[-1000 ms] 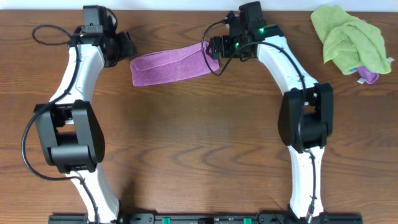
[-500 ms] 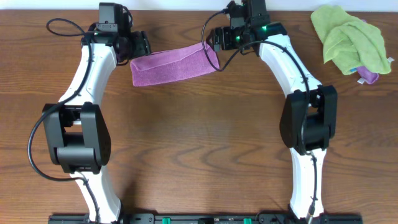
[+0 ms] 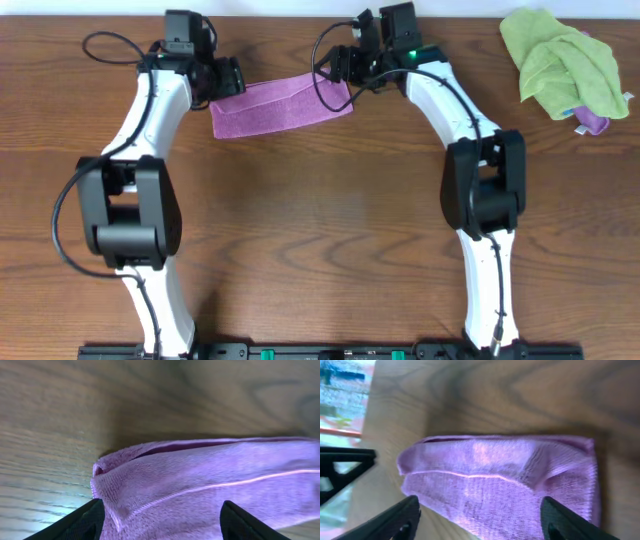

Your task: Fold the cloth

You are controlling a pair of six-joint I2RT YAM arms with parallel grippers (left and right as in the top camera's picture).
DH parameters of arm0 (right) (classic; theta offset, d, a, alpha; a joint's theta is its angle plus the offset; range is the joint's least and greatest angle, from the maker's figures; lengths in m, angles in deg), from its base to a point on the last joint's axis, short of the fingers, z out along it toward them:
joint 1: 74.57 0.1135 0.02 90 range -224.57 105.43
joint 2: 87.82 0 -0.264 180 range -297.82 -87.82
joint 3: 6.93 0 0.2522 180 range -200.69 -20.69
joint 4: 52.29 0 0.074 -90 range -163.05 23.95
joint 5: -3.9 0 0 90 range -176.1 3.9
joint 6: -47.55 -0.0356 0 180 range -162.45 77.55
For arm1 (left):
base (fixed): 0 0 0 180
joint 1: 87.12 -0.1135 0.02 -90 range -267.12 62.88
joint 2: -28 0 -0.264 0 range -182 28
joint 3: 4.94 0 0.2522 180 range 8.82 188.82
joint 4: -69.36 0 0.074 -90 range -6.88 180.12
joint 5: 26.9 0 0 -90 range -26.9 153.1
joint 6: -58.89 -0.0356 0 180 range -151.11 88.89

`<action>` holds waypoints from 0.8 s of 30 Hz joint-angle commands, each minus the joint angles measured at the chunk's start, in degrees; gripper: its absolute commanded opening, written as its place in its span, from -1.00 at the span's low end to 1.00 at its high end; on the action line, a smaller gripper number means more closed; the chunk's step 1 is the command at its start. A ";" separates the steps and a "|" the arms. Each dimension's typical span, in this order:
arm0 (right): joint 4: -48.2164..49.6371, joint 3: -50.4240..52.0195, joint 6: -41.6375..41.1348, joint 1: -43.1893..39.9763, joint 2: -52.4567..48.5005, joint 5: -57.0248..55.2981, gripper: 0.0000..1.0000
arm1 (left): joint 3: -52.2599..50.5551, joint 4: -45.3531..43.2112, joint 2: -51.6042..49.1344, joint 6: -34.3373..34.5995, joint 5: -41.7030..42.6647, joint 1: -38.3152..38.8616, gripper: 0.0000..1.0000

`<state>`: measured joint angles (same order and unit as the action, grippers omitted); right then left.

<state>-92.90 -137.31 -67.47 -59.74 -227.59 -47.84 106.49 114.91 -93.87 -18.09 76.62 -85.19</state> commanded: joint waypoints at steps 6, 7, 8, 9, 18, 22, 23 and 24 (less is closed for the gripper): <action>1.68 -1.01 -6.01 0.24 -1.92 3.65 0.44 | 0.74 -0.76 -3.30 -1.75 -0.02 0.07 0.64; 1.77 -1.03 -6.01 0.24 -1.92 3.04 0.47 | 0.74 -0.74 -3.30 -1.90 0.00 0.07 0.64; 1.75 -1.01 -6.01 0.24 -1.92 2.10 0.47 | 0.74 -0.72 -3.30 -1.92 -0.02 0.07 0.64; 1.75 -1.01 -6.03 0.24 -1.92 1.55 0.47 | 0.74 -0.72 -3.30 -1.92 0.00 0.07 0.64; 2.27 -1.01 -7.78 0.24 -4.24 -0.31 0.42 | 0.74 -0.70 -3.30 -1.90 0.00 0.07 0.66; 3.52 -1.01 -7.76 0.24 -4.59 -0.76 0.29 | 0.74 -0.70 -3.30 -1.90 0.02 0.07 0.66; 3.52 -1.01 -7.76 0.24 -4.59 -0.85 0.30 | 0.74 -0.72 -3.30 -1.90 0.02 0.07 0.66; 3.48 -1.01 -7.76 0.24 -4.61 -0.96 0.30 | 0.74 -0.72 -3.30 -1.90 0.02 0.07 0.66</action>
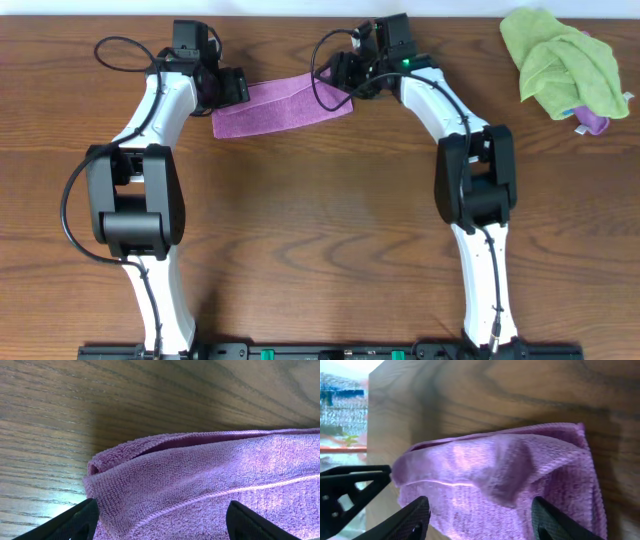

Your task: Fold the cloth

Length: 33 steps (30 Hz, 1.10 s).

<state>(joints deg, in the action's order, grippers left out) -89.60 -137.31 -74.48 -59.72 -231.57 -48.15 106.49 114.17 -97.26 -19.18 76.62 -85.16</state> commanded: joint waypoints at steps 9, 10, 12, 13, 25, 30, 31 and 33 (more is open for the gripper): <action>2.05 -1.01 -0.76 0.22 -0.76 -3.69 0.18 | 0.74 0.02 0.09 -0.81 0.02 0.04 0.66; 2.54 -1.01 -0.76 0.22 -0.76 -3.72 0.18 | 0.74 0.02 0.09 -0.81 0.02 0.04 0.66; 3.04 -1.01 -1.27 0.22 -0.76 -3.91 0.19 | 0.74 0.02 0.09 -0.81 0.02 0.04 0.66; 3.30 -1.01 -1.68 0.26 -1.01 -4.09 0.18 | 0.74 0.02 0.09 -0.81 0.02 0.04 0.66; 7.56 -1.03 -6.71 0.28 -3.82 -0.63 0.13 | 0.74 0.02 0.09 -0.81 0.02 0.04 0.66; 7.54 -1.03 -6.71 0.17 -3.82 -0.87 -0.17 | 0.74 0.02 0.09 -0.81 0.00 0.04 0.66; 7.54 -1.03 -6.71 0.17 -3.82 -0.96 -0.31 | 0.74 0.02 0.09 -0.81 0.00 0.04 0.66; 7.56 -1.03 -6.71 0.17 -3.82 -1.22 -0.69 | 0.74 0.02 0.09 -0.81 0.00 0.04 0.66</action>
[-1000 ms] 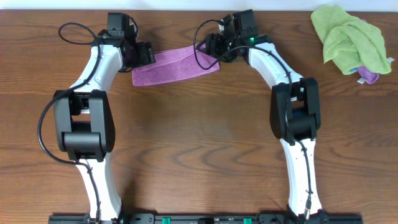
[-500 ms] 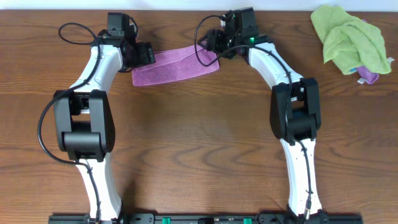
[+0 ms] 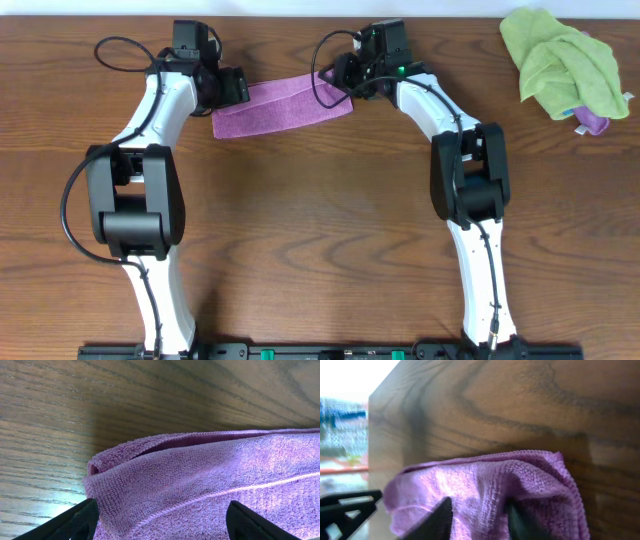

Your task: Fold the cloth

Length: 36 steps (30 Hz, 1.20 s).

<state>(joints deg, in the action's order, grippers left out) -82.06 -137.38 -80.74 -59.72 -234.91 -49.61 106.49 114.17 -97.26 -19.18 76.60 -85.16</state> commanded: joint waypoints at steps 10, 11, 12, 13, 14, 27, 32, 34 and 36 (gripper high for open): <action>0.68 -0.96 -0.90 0.02 -0.46 2.93 -0.97 | 0.74 0.02 0.09 -0.81 -0.42 0.04 0.64; 0.68 -0.98 -0.90 -0.02 -0.46 3.85 -0.98 | 0.74 0.02 0.09 -0.81 -0.42 0.04 0.64; 0.61 -1.05 -0.90 -0.17 -0.46 4.72 -0.98 | 0.74 0.02 0.09 -0.81 -0.42 0.04 0.64; 0.61 -1.07 -0.90 -0.35 -0.46 6.05 -0.97 | 0.74 0.02 0.09 -0.81 -0.42 0.04 0.64; 0.57 -1.07 -0.90 -0.63 -0.46 7.34 -0.98 | 0.74 0.02 0.09 -0.81 -0.42 0.04 0.64; -10.27 -1.07 5.01 -3.19 1.84 7.32 -0.97 | 0.74 0.00 0.09 -0.81 -0.42 0.04 0.64; -10.80 -1.07 6.73 -2.51 1.84 6.34 -0.76 | 0.74 0.00 0.09 -0.81 -0.42 0.04 0.64; -10.80 -1.07 7.19 -2.29 1.84 6.38 0.15 | 0.74 0.00 0.09 -0.81 -0.42 0.04 0.64; -10.78 -1.07 7.30 -2.10 1.84 6.40 0.38 | 0.74 0.02 0.09 -0.81 -0.42 0.04 0.65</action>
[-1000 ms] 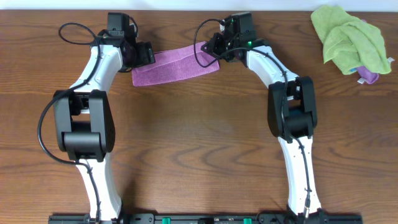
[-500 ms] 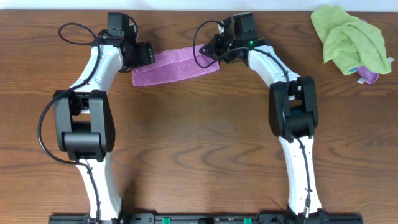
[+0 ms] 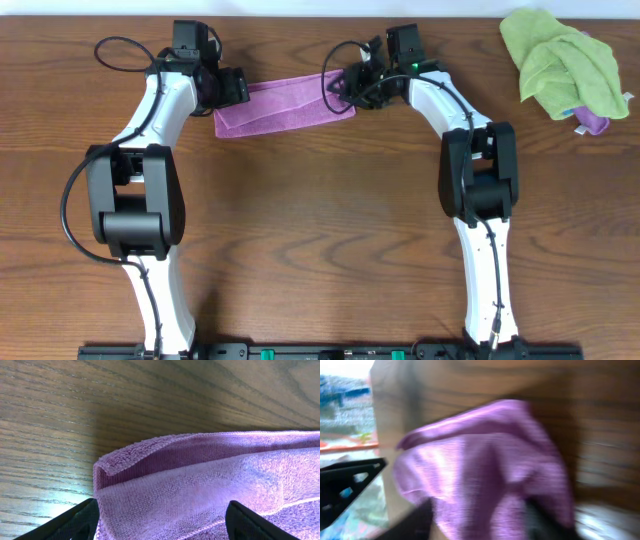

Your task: Fold the cloth

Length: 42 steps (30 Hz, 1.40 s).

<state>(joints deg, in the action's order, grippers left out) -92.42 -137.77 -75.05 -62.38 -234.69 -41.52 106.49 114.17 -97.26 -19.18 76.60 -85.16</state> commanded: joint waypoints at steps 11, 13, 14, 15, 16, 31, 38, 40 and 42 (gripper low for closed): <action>1.22 -1.33 7.06 0.15 6.51 0.11 0.98 | 0.92 0.48 0.72 -0.90 -0.37 0.04 0.61; 1.18 -1.33 7.43 0.02 8.41 -0.20 0.99 | 1.20 0.79 1.18 -1.27 -0.35 0.04 0.62; 0.79 -1.33 7.43 0.00 9.55 -0.20 0.98 | 1.62 1.27 1.42 -1.31 -0.35 0.04 0.63; 0.22 -1.33 7.63 0.00 10.38 -0.20 0.98 | 2.12 1.75 1.55 -1.64 -0.31 0.04 0.63; -0.33 -1.33 7.98 0.00 11.04 -0.20 0.99 | 2.71 2.36 1.64 -1.81 -0.11 0.04 0.63; -32.30 -1.33 36.26 -0.17 21.64 -32.00 0.99 | 5.33 6.73 2.16 -11.45 -8.37 5.25 -0.88; -35.12 -1.33 36.94 -0.37 21.64 -31.93 0.93 | 5.22 6.88 2.14 -17.05 -9.05 7.30 -0.88; -35.10 -1.33 36.98 -0.35 21.62 -31.95 0.65 | 5.22 8.52 2.14 -17.03 -9.27 7.26 -0.88; -34.77 -1.33 38.36 -0.22 21.62 -32.26 0.72 | 5.14 9.94 1.99 -16.46 -11.34 7.17 -0.88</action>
<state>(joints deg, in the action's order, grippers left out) -127.48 -138.49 -39.05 -62.34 -214.52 -72.78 110.88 123.17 -96.71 -34.59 68.27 -77.65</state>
